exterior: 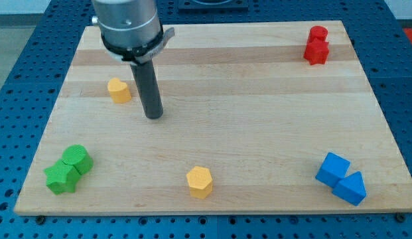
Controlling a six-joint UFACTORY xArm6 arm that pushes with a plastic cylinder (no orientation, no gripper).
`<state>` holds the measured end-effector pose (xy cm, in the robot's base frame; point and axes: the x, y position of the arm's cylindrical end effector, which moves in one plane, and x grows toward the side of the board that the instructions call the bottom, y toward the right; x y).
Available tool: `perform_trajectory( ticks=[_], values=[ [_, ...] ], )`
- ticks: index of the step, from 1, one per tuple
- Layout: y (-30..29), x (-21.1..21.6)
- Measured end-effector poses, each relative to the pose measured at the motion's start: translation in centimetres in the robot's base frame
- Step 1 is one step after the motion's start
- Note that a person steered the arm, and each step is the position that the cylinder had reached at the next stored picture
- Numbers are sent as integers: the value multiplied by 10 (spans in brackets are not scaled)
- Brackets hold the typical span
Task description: Push the yellow heart to the top left
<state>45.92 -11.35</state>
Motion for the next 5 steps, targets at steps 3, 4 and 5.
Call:
perform_trajectory(
  ticks=[3, 4, 5],
  values=[
    [-63, -84],
    [-64, -135],
    [-71, -162]
  ],
)
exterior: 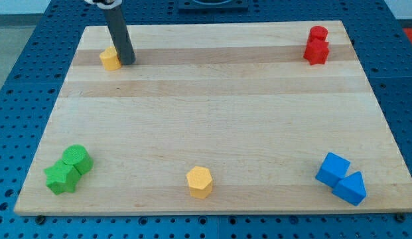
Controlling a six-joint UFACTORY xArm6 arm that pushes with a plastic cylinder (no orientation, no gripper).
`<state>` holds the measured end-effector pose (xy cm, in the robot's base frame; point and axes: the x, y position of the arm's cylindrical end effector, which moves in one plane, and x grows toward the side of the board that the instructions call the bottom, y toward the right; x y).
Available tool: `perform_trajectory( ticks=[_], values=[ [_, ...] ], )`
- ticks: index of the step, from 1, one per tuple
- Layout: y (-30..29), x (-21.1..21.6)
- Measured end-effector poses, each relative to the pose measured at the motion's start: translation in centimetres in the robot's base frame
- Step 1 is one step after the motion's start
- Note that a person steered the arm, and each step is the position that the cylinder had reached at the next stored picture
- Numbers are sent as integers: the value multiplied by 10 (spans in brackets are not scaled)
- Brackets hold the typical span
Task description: Push the yellow heart to the top left
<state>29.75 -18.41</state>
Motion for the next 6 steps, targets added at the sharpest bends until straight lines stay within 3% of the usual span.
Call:
perform_trajectory(
  ticks=[1, 3, 4, 6],
  values=[
    [-7, -7],
    [1, 43],
    [-32, 42],
    [-32, 32]
  ],
)
